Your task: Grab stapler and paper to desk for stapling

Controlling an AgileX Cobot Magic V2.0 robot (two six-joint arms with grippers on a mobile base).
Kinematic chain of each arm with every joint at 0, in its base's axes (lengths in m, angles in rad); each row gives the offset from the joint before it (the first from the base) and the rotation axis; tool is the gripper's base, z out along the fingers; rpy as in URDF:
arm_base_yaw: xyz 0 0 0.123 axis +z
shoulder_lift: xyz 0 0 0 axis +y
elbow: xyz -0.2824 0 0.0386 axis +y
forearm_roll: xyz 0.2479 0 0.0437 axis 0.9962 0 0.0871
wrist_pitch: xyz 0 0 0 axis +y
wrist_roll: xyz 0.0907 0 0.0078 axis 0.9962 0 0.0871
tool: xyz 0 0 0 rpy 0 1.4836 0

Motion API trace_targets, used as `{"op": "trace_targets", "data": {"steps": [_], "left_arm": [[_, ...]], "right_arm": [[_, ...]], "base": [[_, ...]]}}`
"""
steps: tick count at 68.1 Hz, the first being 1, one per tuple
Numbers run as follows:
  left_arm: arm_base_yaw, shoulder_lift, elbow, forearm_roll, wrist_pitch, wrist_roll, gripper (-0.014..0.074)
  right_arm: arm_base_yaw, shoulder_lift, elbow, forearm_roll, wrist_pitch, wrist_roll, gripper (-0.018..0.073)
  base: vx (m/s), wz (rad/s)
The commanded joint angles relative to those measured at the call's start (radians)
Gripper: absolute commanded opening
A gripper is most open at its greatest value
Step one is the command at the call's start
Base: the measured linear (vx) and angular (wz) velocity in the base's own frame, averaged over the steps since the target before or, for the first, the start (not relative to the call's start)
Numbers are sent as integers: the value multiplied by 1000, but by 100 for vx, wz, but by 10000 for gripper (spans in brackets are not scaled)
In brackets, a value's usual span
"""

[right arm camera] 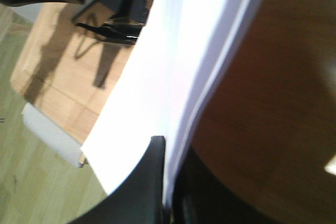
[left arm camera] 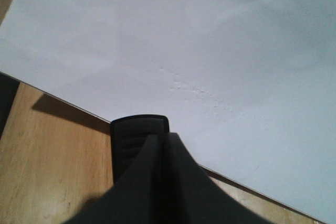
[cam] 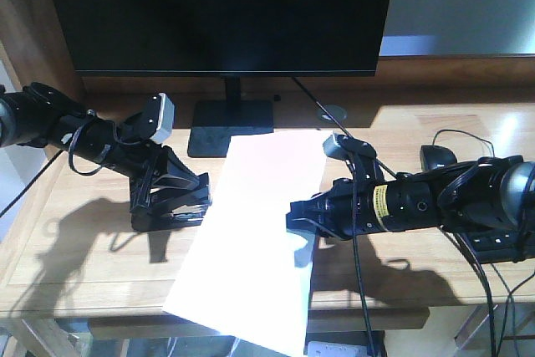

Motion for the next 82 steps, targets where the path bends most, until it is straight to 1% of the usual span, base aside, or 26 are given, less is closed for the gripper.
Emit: {"op": "trace_targets", "data": {"steps": [1,17,37,50,55,65,82], "left_arm": [[0,-63,-26,-58,28,-9,-7],[0,-63,-26,-58,28,-9,-7],[0,-63,-26,-58,28,-9,-7],[0,-63,-26,-58,28,-9,-7],[0,-63,-26,-58,28,-9,-7],[0,-63,-26,-58,28,-9,-7],[0,-63,-26,-58,28,-9,-7]], "right_arm": [[-6,-20,-24,30,-3,-14,-5],[-6,0,-24,36,-7,-38,-5],[-6,0,-24,84,-23,-79,-5],[-1,0,-45,73,-8,-91,-5],[14,0,-59,71,9,-90,-5],[68,26,-101,60,49,-83,-5],[127,110,-196,57,42,-44,-5]], "base": [[0,0],[0,0],[0,0],[0,0],[0,0],[0,0],[0,0]]}}
